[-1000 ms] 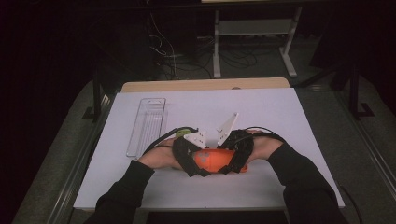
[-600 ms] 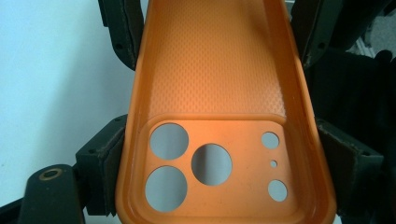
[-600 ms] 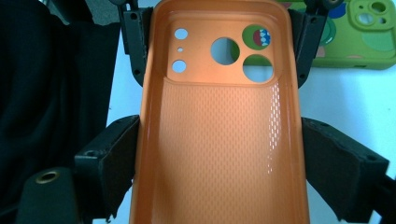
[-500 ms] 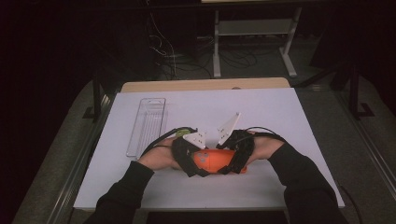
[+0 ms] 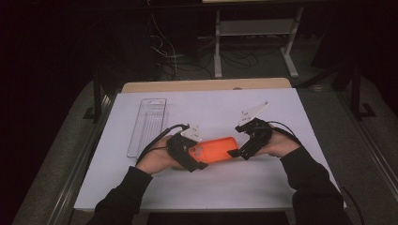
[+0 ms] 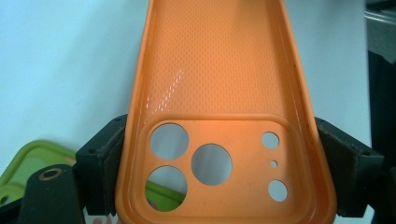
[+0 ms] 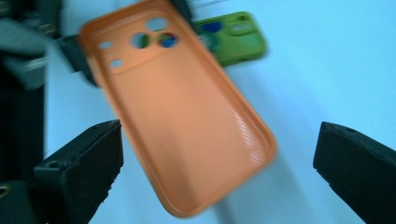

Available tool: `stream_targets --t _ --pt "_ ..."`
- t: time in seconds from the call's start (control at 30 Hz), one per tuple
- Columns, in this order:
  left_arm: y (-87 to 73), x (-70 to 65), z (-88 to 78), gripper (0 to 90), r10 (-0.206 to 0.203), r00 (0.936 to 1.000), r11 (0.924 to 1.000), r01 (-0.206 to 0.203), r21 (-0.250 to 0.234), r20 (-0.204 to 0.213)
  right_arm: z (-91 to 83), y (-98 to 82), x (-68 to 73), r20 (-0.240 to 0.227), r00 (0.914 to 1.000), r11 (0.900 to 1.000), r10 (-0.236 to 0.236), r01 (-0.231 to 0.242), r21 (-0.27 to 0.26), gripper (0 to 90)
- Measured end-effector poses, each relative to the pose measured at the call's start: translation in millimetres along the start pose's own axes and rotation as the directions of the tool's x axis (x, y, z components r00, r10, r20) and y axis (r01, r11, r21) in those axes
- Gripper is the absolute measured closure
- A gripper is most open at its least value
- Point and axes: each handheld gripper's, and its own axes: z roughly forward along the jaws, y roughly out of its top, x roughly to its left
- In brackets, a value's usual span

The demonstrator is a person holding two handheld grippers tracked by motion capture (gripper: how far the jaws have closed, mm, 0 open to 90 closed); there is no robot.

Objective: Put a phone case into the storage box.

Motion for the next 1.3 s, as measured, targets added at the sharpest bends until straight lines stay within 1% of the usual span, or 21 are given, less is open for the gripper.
stream_targets --t 0.03,0.1,0.13,0.17,0.2,0.23,0.27,0.3,0.33,0.37,0.43,0.47,0.5,0.6,0.63,0.67,0.83,1.03,1.17,1.27,1.3 --pt "0.1 0.3 -0.8 16.1 -0.016 0.9995 0.9998 0.016 0.013 -0.028 -0.4 -3.0 -0.9 0.017 0.9997 1.0 0.018 -0.018 -0.015 0.0" --pt "-0.1 -0.1 0.3 16.1 -0.038 0.9982 0.9993 0.038 0.0 -0.046 -1.9 -7.2 1.5 0.04 0.9934 0.994 0.107 -0.106 -0.032 0.0" --pt "-0.8 0.4 0.6 16.1 -0.071 0.9937 0.9975 0.071 -0.001 -0.087 -1.9 -9.2 2.3 0.051 0.9901 0.991 0.131 -0.129 -0.046 0.0" --pt "-1.1 3.1 -1.8 16.1 -0.05 0.9935 0.998 0.054 0.032 -0.102 -2.3 -11.2 1.9 0.067 0.9876 0.989 0.142 -0.139 -0.054 0.0" --pt "-2.0 3.2 -1.0 16.1 -0.078 0.9897 0.9966 0.081 0.015 -0.119 -2.4 -13.0 2.2 0.085 0.9841 0.986 0.156 -0.151 -0.064 0.0" --pt "-2.0 3.2 -1.0 16.1 -0.078 0.9897 0.9966 0.081 0.015 -0.119 -2.4 -13.0 2.2 0.085 0.9841 0.986 0.156 -0.151 -0.064 0.0" --pt "-2.9 3.4 -0.1 16.1 -0.105 0.9857 0.9944 0.106 -0.002 -0.132 -2.0 -16.8 3.8 0.12 0.9764 0.982 0.179 -0.169 -0.088 0.0" --pt "-4.1 4.2 0.9 16.1 -0.133 0.9799 0.9911 0.133 -0.009 -0.149 -1.5 -18.9 4.7 0.124 0.9734 0.979 0.192 -0.181 -0.097 0.0" --pt "-4.2 4.3 1.5 16.0 -0.149 0.9763 0.9889 0.148 -0.016 -0.158 -0.5 -21.0 6.2 0.122 0.9694 0.974 0.213 -0.2 -0.109 0.0" --pt "-4.2 4.3 1.5 16.1 -0.149 0.9763 0.9889 0.148 -0.016 -0.158 -0.5 -21.0 6.2 0.122 0.9694 0.974 0.213 -0.2 -0.109 0.0" --pt "-4.4 6.2 -0.2 16.0 -0.161 0.9728 0.9868 0.162 -0.008 -0.167 2.6 -27.5 8.1 0.132 0.9551 0.96 0.265 -0.249 -0.127 0.0" --pt "-5.2 6.4 0.2 16.0 -0.192 0.9676 0.9814 0.191 -0.02 -0.164 3.2 -29.7 8.2 0.132 0.9483 0.954 0.288 -0.272 -0.13 0.0" --pt "-5.6 6.3 0.7 16.0 -0.195 0.9668 0.9809 0.193 -0.024 -0.166 4.2 -32.0 8.3 0.13 0.9427 0.947 0.307 -0.29 -0.138 0.0" --pt "-6.6 7.8 0.7 16.0 -0.187 0.9658 0.982 0.189 -0.009 -0.18 7.0 -36.6 8.7 0.138 0.9368 0.942 0.322 -0.301 -0.15 0.0" --pt "-7.2 8.8 0.7 16.0 -0.198 0.9638 0.9799 0.199 -0.008 -0.179 10.7 -40.1 10.8 0.158 0.9276 0.937 0.339 -0.317 -0.149 0.0" --pt "-7.4 8.9 0.9 16.0 -0.202 0.9634 0.9791 0.203 -0.011 -0.176 11.9 -41.6 11.6 0.156 0.925 0.934 0.347 -0.325 -0.148 0.0" --pt "-7.8 9.4 0.2 16.0 -0.214 0.9604 0.9765 0.215 -0.015 -0.178 18.3 -47.0 19.0 0.178 0.9229 0.934 0.342 -0.312 -0.174 0.0" --pt "-7.7 10.3 -1.5 16.0 -0.217 0.9596 0.976 0.217 -0.018 -0.179 23.5 -46.2 21.6 0.185 0.9217 0.935 0.341 -0.313 -0.164 0.0" --pt "-8.3 11.8 -3.0 16.0 -0.218 0.9586 0.9758 0.217 -0.027 -0.183 25.6 -45.3 21.6 0.203 0.9276 0.946 0.313 -0.285 -0.155 0.0" --pt "-8.5 12.3 -4.2 16.0 -0.226 0.9584 0.9741 0.225 -0.027 -0.174 26.8 -44.3 24.6 0.225 0.938 0.961 0.264 -0.236 -0.146 0.0" --pt "-8.5 12.3 -4.2 16.0 -0.226 0.9584 0.9741 0.225 -0.027 -0.174 26.8 -44.3 24.6 0.225 0.938 0.961 0.264 -0.236 -0.146 0.0"
